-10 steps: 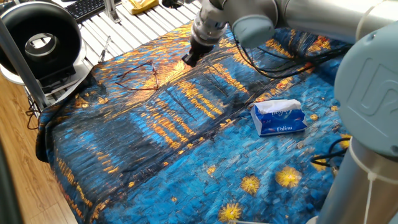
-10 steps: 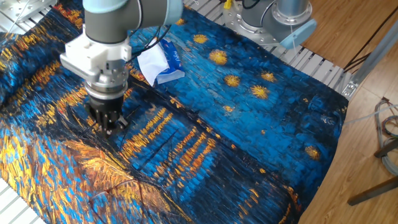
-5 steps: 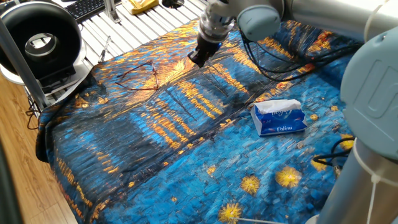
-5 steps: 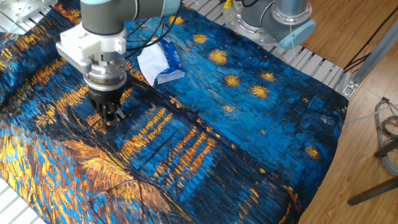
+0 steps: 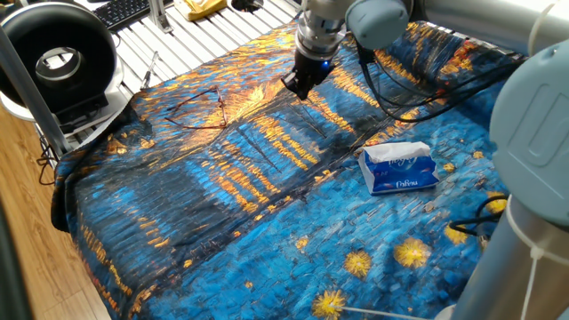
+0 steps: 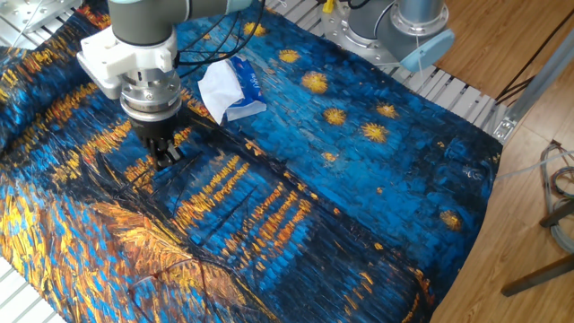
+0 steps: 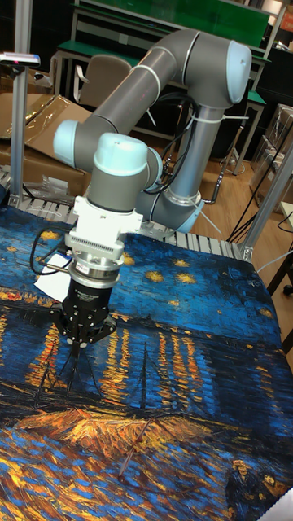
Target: Unfold the leg of the glasses (with one hand)
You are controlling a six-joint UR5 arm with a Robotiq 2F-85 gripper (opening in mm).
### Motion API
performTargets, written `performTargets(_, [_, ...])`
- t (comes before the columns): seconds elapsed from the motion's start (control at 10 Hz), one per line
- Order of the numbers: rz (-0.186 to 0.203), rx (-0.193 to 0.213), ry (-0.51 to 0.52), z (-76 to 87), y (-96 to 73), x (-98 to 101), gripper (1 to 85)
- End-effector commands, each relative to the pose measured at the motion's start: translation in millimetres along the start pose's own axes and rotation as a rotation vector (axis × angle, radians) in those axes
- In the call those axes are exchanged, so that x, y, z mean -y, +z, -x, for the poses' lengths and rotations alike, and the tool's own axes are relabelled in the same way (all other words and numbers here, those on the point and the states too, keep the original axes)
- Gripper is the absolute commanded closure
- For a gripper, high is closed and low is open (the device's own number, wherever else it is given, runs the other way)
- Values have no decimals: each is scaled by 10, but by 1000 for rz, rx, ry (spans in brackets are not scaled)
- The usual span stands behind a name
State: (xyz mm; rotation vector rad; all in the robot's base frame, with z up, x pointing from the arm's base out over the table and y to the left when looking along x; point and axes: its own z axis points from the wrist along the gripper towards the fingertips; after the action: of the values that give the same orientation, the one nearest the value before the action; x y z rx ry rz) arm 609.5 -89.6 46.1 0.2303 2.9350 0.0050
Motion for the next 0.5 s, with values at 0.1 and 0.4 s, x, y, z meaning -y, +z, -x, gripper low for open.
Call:
performTargets(0.1, [41, -47, -7, -109, 46, -45, 847])
performTargets(0.4, [25, -44, -35, -103, 82, -19, 847])
